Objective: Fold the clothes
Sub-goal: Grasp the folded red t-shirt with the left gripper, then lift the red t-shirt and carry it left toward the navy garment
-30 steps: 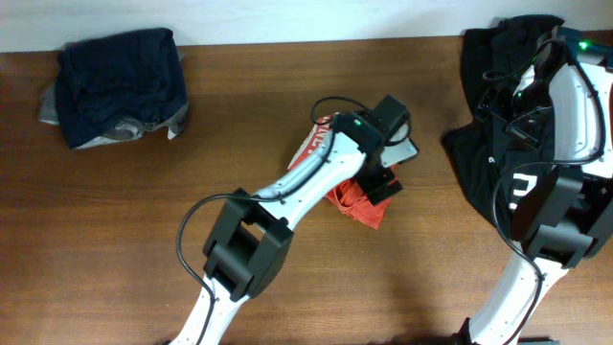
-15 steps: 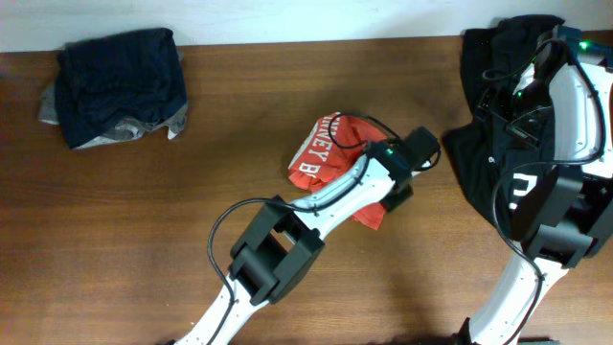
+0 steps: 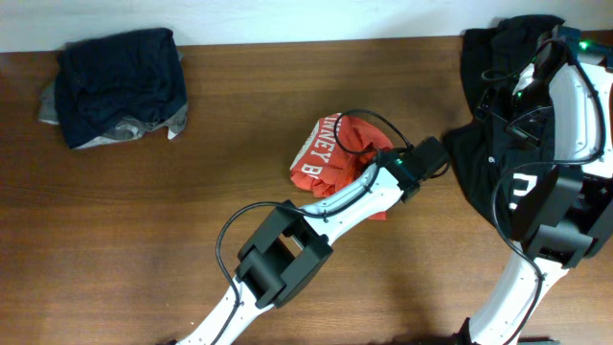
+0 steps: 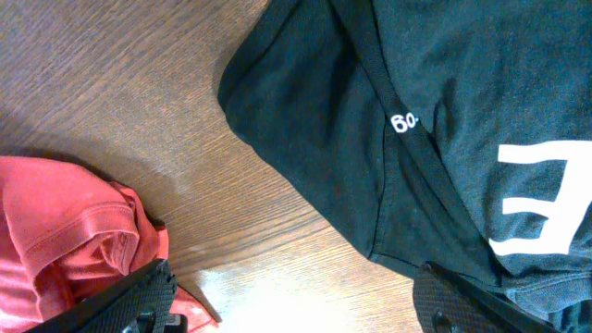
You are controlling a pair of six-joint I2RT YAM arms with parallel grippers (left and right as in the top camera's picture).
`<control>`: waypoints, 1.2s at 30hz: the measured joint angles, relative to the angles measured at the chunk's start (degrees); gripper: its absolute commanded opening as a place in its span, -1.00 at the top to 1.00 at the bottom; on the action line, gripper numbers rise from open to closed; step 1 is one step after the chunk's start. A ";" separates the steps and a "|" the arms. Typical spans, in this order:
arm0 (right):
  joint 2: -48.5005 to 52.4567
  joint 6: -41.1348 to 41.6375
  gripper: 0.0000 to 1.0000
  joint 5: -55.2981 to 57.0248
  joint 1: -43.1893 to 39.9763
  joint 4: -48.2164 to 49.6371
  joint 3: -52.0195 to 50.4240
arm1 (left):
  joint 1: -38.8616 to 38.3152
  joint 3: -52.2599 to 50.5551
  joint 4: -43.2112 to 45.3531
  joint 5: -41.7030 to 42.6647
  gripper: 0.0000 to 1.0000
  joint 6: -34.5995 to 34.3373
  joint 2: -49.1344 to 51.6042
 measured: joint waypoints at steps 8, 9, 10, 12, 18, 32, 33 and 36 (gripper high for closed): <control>0.00 -0.17 -0.73 0.00 0.00 0.00 0.00 | 1.95 1.75 -6.40 -10.08 1.00 5.42 1.73; 0.00 -0.17 -0.73 -0.02 0.00 0.00 0.00 | 2.86 2.51 -7.67 -10.49 1.00 6.43 2.03; 0.00 -0.17 -0.73 -0.04 0.00 0.00 0.00 | 3.82 3.34 -8.66 -10.99 1.00 7.30 2.38; 0.00 -0.20 -0.74 -0.20 0.02 0.00 0.00 | 5.79 5.18 -10.27 -12.15 1.00 9.25 2.82; 0.00 -0.17 -0.74 -0.42 0.02 0.07 0.00 | 11.08 13.64 -10.71 -18.29 1.00 13.07 2.97; 0.00 -0.17 -0.74 -0.42 0.02 0.70 0.00 | 19.78 29.27 -11.78 -20.74 1.00 14.34 2.97; -0.02 -0.20 -0.74 -0.44 0.02 0.79 0.00 | 20.44 29.92 -11.85 -20.76 1.00 14.36 2.97; 0.00 -0.17 -0.74 -0.44 0.02 1.09 -0.02 | 22.38 32.11 -12.31 -20.79 1.00 14.36 2.99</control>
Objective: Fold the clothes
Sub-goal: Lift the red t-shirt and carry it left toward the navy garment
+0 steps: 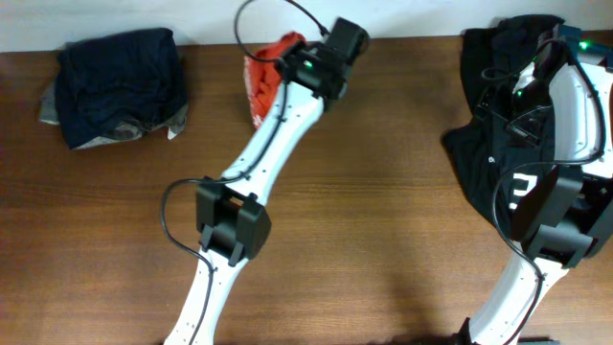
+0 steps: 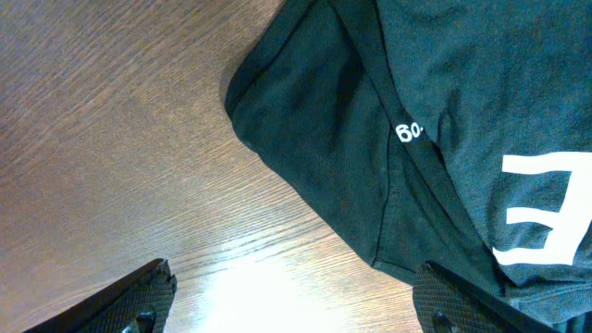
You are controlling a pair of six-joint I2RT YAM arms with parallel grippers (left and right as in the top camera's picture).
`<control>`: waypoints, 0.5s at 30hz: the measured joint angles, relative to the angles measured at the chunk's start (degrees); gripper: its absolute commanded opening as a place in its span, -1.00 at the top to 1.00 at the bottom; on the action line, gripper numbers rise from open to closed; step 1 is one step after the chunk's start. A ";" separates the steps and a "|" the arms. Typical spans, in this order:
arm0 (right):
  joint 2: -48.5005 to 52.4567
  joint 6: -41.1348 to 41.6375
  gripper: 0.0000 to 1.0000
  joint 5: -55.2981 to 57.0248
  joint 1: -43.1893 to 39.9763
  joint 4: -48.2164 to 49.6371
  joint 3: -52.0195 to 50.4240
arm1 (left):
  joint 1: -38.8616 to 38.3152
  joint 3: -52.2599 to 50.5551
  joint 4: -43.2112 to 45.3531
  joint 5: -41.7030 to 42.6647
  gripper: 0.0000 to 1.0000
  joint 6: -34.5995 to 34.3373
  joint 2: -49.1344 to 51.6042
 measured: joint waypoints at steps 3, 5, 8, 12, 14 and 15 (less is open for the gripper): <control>0.00 -0.02 -0.73 0.00 -0.02 0.26 0.00 | 2.12 2.29 -0.26 -0.17 1.00 0.00 -0.02; 0.00 -0.02 -0.73 0.00 0.00 0.31 0.00 | 3.54 3.89 -0.26 -0.17 1.00 0.00 0.00; 0.00 -0.04 -0.74 0.00 0.00 0.42 0.00 | 5.57 6.16 -0.26 -0.20 1.00 0.00 -0.02; 0.00 -0.04 -0.74 0.00 0.00 0.46 0.00 | 9.07 9.60 -1.03 -0.35 1.00 1.40 -0.02; 0.00 -0.04 -0.73 -0.02 0.00 0.46 0.00 | 11.08 11.08 -0.96 -0.37 1.00 3.06 0.00; -0.02 -0.02 -0.74 -0.04 0.00 0.46 0.00 | 12.48 11.89 -0.61 -0.37 1.00 4.70 -0.02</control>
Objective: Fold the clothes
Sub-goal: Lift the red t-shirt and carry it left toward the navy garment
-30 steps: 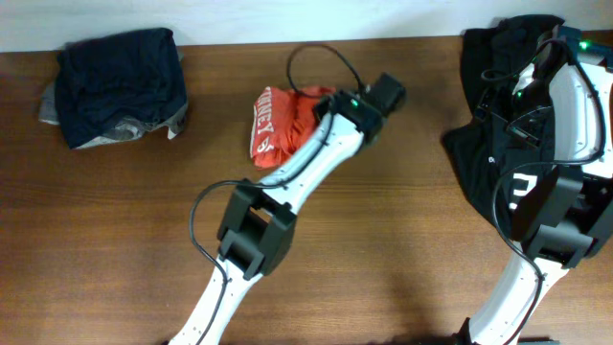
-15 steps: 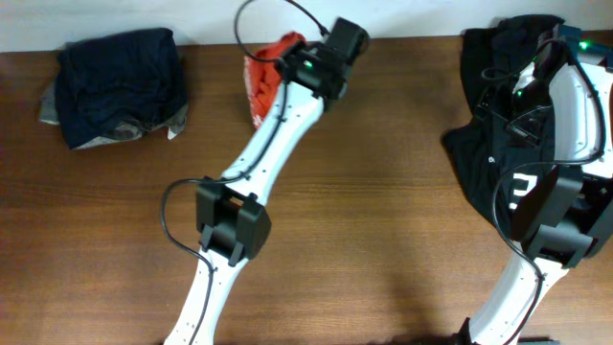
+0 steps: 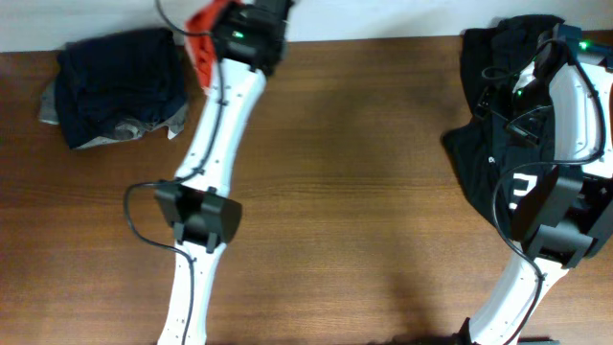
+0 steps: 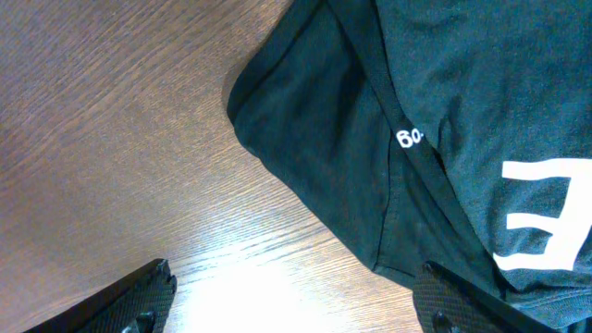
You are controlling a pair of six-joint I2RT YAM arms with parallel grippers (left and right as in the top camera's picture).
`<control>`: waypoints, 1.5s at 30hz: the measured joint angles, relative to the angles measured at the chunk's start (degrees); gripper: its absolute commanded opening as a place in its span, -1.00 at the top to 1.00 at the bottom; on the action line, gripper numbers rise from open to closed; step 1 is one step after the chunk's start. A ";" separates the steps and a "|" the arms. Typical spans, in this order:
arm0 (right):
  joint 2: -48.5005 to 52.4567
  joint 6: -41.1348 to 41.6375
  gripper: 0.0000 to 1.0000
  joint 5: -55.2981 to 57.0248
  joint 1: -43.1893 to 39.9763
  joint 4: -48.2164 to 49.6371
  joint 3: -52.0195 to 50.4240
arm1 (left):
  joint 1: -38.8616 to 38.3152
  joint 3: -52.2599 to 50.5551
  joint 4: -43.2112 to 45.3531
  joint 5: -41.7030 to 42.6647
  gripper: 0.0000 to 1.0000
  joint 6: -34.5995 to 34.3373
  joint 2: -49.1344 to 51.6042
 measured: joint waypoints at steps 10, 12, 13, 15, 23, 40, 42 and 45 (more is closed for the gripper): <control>0.02 -0.04 -0.74 -0.15 2.95 0.02 0.00 | 16.33 1.66 9.40 2.80 1.00 11.63 0.02; 0.02 0.02 -0.74 -0.13 4.07 0.02 0.00 | 20.06 1.68 11.34 5.44 1.00 14.10 0.02; 0.02 0.00 -0.74 -0.13 4.61 0.00 0.00 | 21.75 1.68 12.15 7.19 1.00 15.32 0.02; 0.02 0.02 -0.73 -0.13 5.57 -0.02 0.00 | 25.09 1.68 14.25 11.10 1.00 17.49 0.02; 0.02 0.00 -0.73 -0.13 8.57 -0.17 0.00 | 34.25 1.75 14.40 30.47 1.00 26.97 0.02; 0.02 0.00 -0.74 0.15 10.99 -2.86 0.00 | 36.81 -7.02 19.58 48.96 1.00 41.13 0.48; 0.00 0.00 -0.74 0.35 10.99 -2.86 0.00 | 37.44 -6.99 20.92 48.89 1.00 40.09 0.48; 0.02 0.00 -0.73 0.59 10.99 -2.84 0.00 | 38.99 -6.99 21.14 48.50 1.00 39.08 0.48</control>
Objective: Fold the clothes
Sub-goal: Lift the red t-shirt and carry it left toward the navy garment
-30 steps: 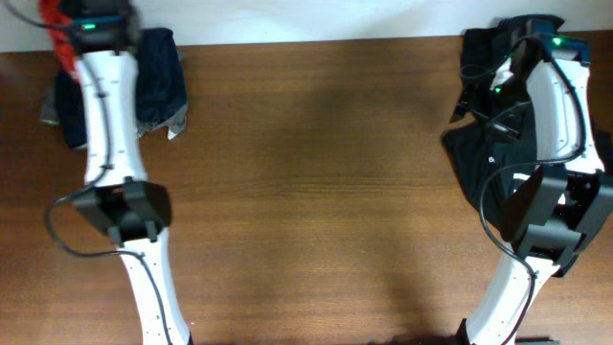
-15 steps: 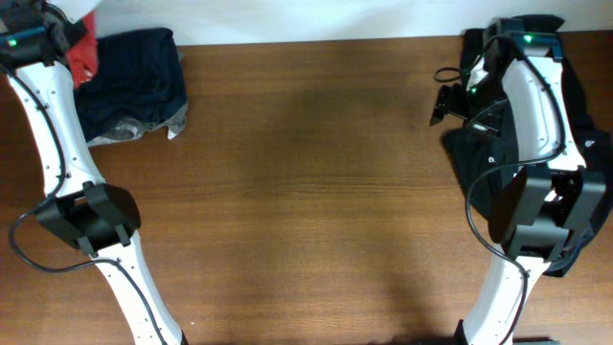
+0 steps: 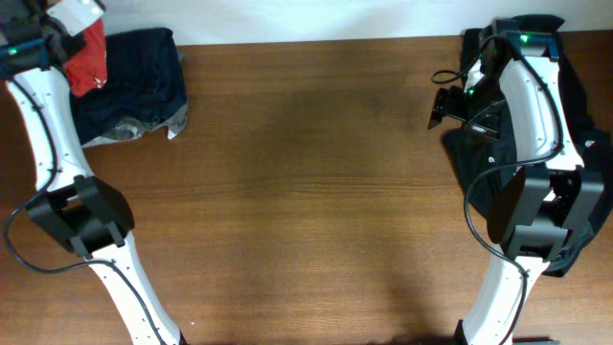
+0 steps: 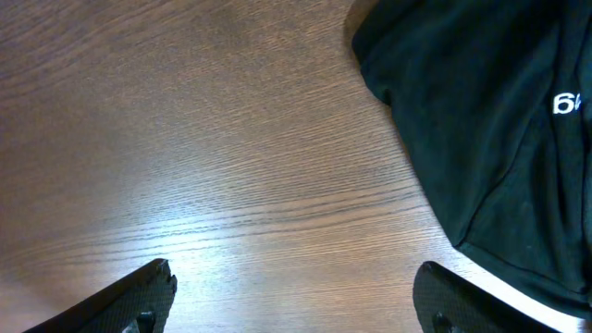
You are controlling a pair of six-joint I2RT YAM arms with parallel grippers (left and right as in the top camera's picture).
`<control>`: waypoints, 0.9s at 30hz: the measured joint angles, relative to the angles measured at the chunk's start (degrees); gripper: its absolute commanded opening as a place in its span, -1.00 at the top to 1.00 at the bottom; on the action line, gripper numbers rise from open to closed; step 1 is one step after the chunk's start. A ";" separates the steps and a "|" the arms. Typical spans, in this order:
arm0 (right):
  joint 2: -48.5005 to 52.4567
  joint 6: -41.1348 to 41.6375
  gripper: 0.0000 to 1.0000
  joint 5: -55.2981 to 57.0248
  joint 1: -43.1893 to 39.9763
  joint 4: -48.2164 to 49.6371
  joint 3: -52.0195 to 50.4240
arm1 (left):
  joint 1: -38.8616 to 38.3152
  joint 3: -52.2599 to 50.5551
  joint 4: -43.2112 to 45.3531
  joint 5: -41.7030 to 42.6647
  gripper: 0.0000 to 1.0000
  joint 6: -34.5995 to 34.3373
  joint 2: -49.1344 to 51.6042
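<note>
A red shirt with white print hangs at the far left back corner, bunched in my left gripper, which is shut on it. It hangs over the left end of a dark navy pile of clothes. A black garment with white lettering lies heaped along the right edge; it is the black garment at the upper right of the right wrist view. My right gripper stands open over bare wood just left of it, and in the wrist view the right gripper has nothing between its fingers.
The brown wooden table spans the view, with a white wall behind its back edge. A grey-white cloth peeks from under the navy pile. Both arms' links and cables stretch over the left and right sides.
My left gripper, with the red shirt, has moved from just right of the navy pile to the far left corner. My right gripper has moved left, off the black garment and over bare table.
First my left gripper was on the red shirt at the table's middle. Then it held the shirt at the back edge, then further left beside the navy pile, and now at the far left corner. My right gripper stayed open over the black garment until shifting left now.
</note>
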 measured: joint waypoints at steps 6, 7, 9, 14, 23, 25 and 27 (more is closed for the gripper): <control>0.00 -0.02 -0.74 0.04 0.00 0.20 0.00 | 3.52 0.00 0.13 -0.02 1.00 -0.61 -0.17; 0.00 0.00 -0.72 0.07 0.00 0.20 0.00 | 4.22 0.00 0.17 -0.02 1.00 -0.61 -0.17; 0.00 0.04 -0.73 0.15 0.00 0.20 0.00 | 5.22 0.00 0.17 0.00 1.00 -0.61 -0.17; 0.00 0.00 -0.73 0.15 0.00 0.20 0.00 | 7.48 0.00 1.27 0.50 1.00 -2.21 -0.17; 0.00 0.02 -0.74 0.15 0.00 0.20 0.00 | 11.10 0.00 5.01 2.01 1.00 -12.00 -2.14; 0.00 0.00 -0.74 0.15 0.00 0.20 0.00 | 11.93 0.00 5.01 3.61 1.00 -12.90 -3.39; 0.00 0.00 -0.74 0.15 0.00 0.17 0.00 | 12.55 0.00 4.94 5.42 1.00 -13.49 -4.50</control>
